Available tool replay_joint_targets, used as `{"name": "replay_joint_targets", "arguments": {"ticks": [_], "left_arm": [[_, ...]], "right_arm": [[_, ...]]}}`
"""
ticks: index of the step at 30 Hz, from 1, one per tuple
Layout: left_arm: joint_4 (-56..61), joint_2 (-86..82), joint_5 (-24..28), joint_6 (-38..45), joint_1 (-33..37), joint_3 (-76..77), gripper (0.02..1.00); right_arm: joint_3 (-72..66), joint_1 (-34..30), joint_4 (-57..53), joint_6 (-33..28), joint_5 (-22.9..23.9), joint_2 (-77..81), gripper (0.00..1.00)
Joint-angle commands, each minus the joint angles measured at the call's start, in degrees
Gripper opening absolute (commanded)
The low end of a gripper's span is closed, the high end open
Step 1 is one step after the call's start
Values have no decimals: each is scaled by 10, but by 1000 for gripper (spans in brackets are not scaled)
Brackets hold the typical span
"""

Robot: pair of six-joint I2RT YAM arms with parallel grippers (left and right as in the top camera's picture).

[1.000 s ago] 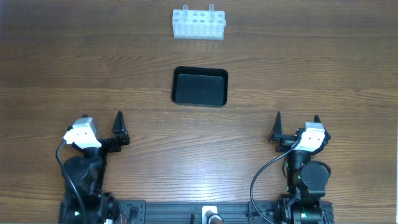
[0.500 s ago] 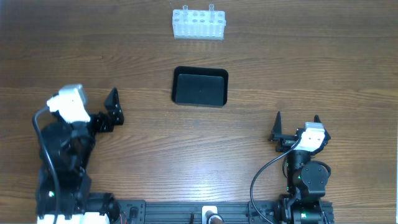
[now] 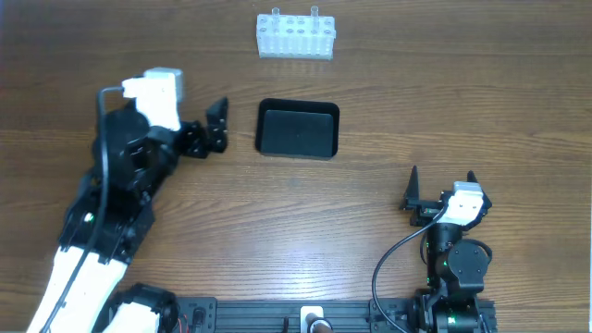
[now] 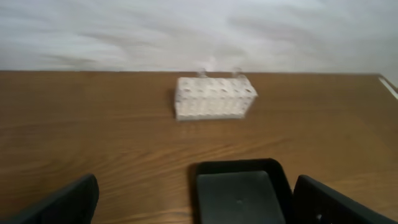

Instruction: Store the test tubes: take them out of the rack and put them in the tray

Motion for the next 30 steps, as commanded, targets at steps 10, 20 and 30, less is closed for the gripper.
{"name": "replay_joint_targets", "arguments": {"ticks": [10, 20, 30], "left_arm": [[-6, 147, -133, -26, -107, 126, 998], [-54, 308, -134, -37, -107, 249, 982], [-63, 487, -134, -41, -87, 382, 974]], "right_arm": [[-6, 4, 0, 0, -5, -6, 993], [-6, 4, 0, 0, -5, -6, 991], [-6, 4, 0, 0, -5, -6, 993]]}}
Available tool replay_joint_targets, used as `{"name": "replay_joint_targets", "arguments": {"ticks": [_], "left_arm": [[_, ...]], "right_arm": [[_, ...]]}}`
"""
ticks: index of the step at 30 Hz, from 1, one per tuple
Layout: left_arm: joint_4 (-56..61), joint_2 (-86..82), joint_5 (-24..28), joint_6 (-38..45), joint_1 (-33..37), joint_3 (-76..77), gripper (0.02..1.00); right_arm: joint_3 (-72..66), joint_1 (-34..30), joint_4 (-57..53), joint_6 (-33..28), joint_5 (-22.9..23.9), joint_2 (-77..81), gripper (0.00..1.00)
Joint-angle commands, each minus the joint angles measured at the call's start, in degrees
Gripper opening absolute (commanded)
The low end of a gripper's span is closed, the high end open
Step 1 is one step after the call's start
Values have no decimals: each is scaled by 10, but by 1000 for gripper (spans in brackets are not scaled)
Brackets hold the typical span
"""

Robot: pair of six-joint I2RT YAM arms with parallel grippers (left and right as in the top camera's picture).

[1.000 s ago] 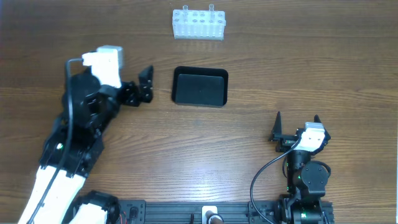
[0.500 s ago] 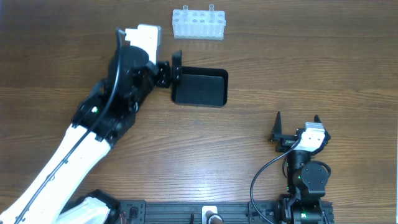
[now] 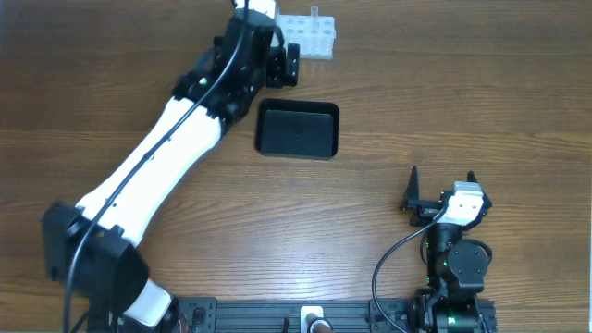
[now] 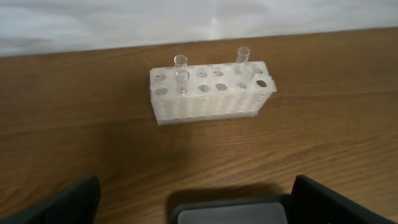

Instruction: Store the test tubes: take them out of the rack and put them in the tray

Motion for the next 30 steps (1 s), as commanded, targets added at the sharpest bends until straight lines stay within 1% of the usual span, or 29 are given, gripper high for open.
{"name": "replay_joint_targets", "arguments": {"ticks": [1, 8, 15, 30], "left_arm": [[1, 68, -8, -10, 18, 64, 976], [4, 154, -8, -10, 37, 127, 998], [45, 229, -4, -10, 39, 181, 998], [126, 300, -2, -6, 52, 204, 998]], "right_arm": [[-6, 4, 0, 0, -5, -6, 993], [-6, 4, 0, 0, -5, -6, 993], [-6, 4, 0, 0, -5, -6, 991], [-6, 4, 0, 0, -5, -6, 991]]}}
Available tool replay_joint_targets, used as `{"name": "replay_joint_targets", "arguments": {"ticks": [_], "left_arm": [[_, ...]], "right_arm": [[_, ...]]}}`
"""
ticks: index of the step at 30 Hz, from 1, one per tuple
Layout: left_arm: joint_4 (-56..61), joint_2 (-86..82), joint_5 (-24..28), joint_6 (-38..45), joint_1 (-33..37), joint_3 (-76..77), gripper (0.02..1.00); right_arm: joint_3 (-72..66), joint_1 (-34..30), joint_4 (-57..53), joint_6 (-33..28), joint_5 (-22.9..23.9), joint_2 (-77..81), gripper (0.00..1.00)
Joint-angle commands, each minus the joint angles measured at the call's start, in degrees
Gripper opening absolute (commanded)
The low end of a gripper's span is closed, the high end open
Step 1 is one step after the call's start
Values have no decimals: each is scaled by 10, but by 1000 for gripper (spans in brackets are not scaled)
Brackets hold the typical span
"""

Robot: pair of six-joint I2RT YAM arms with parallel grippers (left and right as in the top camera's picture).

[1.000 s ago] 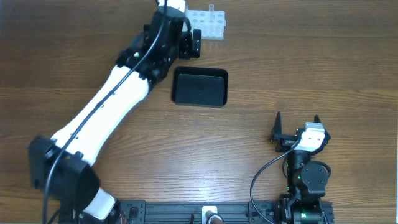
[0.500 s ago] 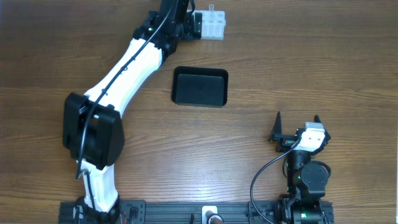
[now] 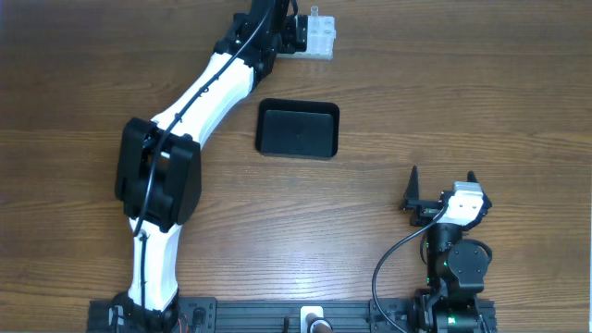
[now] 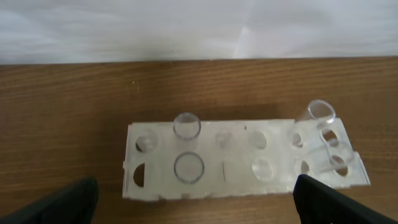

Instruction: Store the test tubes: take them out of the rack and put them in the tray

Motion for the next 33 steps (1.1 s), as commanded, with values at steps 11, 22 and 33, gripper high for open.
{"name": "replay_joint_targets", "arguments": {"ticks": [11, 22, 33], "left_arm": [[53, 37, -2, 19, 15, 21, 985], [68, 46, -2, 26, 15, 21, 972], [77, 58, 5, 26, 15, 21, 866]], "right_arm": [[-6, 4, 0, 0, -5, -6, 993], [-6, 4, 0, 0, -5, -6, 993], [-6, 4, 0, 0, -5, -6, 991]]}}
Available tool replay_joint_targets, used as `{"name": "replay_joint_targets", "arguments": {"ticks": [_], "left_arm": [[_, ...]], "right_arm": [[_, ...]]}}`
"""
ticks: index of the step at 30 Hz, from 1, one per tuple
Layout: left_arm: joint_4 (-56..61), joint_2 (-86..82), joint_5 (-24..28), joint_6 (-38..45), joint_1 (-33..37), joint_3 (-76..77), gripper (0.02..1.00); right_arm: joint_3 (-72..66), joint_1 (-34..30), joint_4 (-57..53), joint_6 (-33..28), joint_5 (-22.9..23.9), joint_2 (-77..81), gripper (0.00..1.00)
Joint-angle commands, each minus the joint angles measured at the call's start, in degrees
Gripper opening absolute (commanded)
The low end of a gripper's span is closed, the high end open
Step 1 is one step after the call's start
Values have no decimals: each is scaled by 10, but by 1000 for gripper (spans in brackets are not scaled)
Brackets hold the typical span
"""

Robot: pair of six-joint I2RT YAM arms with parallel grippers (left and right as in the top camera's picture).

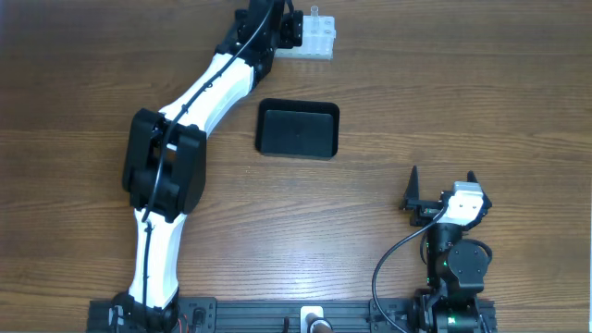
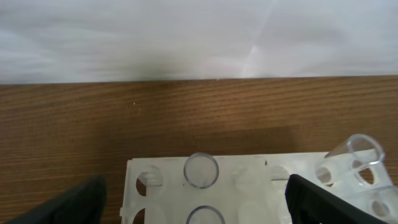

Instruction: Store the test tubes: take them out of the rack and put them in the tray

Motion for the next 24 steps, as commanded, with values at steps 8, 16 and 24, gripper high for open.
{"name": "replay_joint_targets", "arguments": {"ticks": [8, 16, 24], "left_arm": [[2, 14, 4, 7, 3, 14, 669], [2, 14, 4, 7, 3, 14, 439], [2, 14, 4, 7, 3, 14, 314]], "right_arm": [[-6, 4, 0, 0, -5, -6, 991], [-6, 4, 0, 0, -5, -6, 991], [-6, 4, 0, 0, -5, -6, 993]]}}
